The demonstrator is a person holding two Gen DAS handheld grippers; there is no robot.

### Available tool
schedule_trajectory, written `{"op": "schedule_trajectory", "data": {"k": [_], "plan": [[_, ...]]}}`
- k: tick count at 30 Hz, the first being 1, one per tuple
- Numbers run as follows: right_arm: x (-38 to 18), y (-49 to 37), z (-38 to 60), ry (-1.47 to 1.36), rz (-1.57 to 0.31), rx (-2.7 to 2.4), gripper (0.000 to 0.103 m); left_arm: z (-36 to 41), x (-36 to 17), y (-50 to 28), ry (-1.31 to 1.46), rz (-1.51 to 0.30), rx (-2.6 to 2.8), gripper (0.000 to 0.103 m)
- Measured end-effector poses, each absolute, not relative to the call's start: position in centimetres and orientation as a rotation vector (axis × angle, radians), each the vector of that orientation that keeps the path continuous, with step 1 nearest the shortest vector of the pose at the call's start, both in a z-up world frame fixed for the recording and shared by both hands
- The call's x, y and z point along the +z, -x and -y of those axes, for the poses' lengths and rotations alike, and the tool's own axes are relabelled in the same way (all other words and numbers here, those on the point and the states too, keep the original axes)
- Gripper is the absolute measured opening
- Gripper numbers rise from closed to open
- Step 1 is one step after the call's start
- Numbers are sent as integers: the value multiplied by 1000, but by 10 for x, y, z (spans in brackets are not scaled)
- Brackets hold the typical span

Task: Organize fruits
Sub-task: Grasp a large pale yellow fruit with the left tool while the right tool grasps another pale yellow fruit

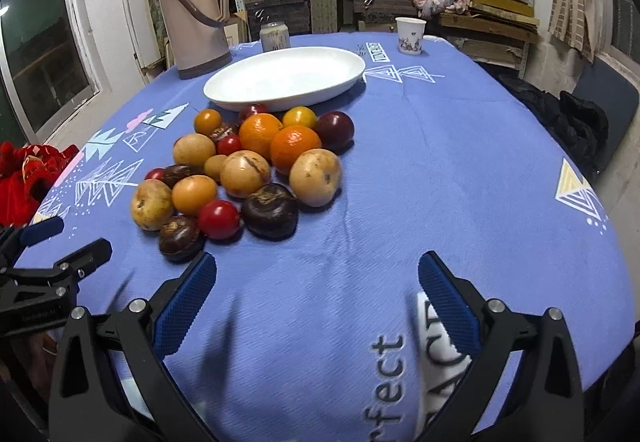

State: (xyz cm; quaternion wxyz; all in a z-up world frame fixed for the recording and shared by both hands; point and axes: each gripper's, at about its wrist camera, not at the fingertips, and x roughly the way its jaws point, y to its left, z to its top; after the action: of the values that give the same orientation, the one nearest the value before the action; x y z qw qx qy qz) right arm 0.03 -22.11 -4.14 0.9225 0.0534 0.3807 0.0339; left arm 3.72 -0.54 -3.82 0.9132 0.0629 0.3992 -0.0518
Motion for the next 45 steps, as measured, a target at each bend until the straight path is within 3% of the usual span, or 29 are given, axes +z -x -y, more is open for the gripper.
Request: {"op": "schedule_trajectory", "data": {"k": [9,12,15,17,18,28,29,32,37,38,40,41,45], "plan": [[-52,-22,240,-157,-786,160,99,9,-48,-75,-113,-855,-209,100],[-52,-27,237,-158,-785,194,99,13,-52,-84,-108,-874,-249,83],[-51,-31,234,-148,-783,228,99,16,-57,-94,-79,-897,-298,75],[-51,-33,232,-141,-782,244,99,19,-59,-98,-67,-911,-332,59],[-50,-34,231,-138,-783,249,99,21,-61,-101,-59,-929,-357,44],[-43,-61,240,-124,-847,280,99,19,-63,-107,-45,-915,-377,44],[-42,-67,242,-129,-858,285,97,16,-63,-108,-42,-915,-377,44],[-42,-84,241,-120,-891,308,66,11,-64,-108,-24,-912,-384,44],[-53,-105,233,-95,-941,315,61,10,-64,-107,-24,-900,-390,44],[-54,-107,233,-106,-943,334,52,10,-64,-107,-22,-900,-392,44],[-53,-109,231,-110,-942,349,49,9,-64,-107,-20,-900,-394,44],[-52,-107,231,-107,-937,344,40,9,-64,-107,-17,-901,-395,44],[-45,-100,240,-141,-916,360,39,6,-62,-105,-5,-900,-399,44]]}}
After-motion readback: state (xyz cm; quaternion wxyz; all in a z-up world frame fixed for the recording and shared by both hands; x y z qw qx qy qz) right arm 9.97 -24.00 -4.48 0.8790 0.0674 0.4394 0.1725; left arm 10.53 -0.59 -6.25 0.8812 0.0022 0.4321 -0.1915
